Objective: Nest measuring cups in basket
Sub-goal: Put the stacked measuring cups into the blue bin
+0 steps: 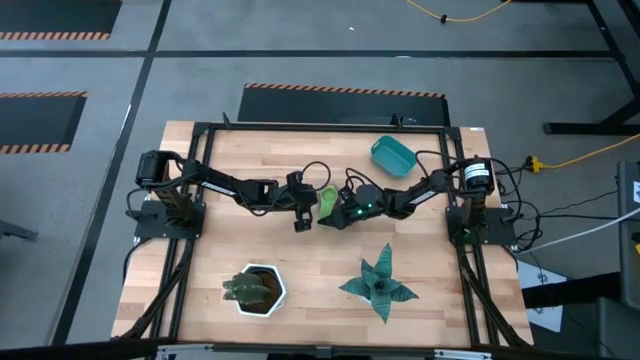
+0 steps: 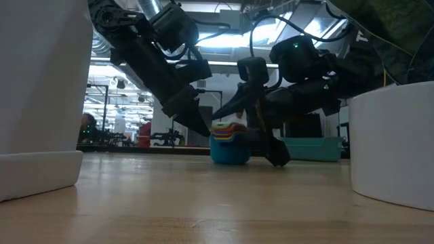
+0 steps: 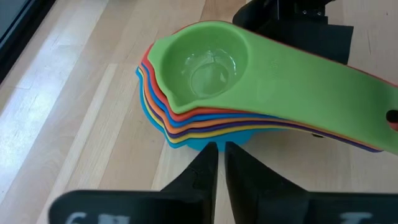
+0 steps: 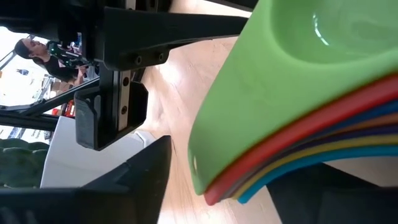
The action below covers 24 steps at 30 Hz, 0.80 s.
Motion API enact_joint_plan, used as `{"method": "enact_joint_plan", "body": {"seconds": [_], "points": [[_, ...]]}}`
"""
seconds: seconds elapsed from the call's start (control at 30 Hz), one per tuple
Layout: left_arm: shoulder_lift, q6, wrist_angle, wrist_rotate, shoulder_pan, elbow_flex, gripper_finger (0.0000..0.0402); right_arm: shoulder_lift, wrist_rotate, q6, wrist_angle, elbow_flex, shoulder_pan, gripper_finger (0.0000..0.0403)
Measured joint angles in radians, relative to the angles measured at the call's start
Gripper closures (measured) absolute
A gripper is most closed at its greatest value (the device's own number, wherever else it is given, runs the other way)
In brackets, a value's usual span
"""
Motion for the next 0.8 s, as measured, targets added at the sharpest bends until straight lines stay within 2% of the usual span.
{"method": "enact_joint_plan", "body": {"seconds": [0.17,0.43,0.8], "points": [[0.0,0.0,0.0,0.0,0.0,0.0,0.0386,0.0,0.001,0.0,0.0,0.0,0.0,0.0198],[0.0,0.0,0.0,0.0,0.0,0.0,0.0392,0.0,0.001,0.0,-0.001,0.0,0.0,0.0224],[0.0,0.0,0.0,0.0,0.0,0.0,0.0374,0.0,0.003,-0.027,0.0,-0.001,0.0,0.0271]]}}
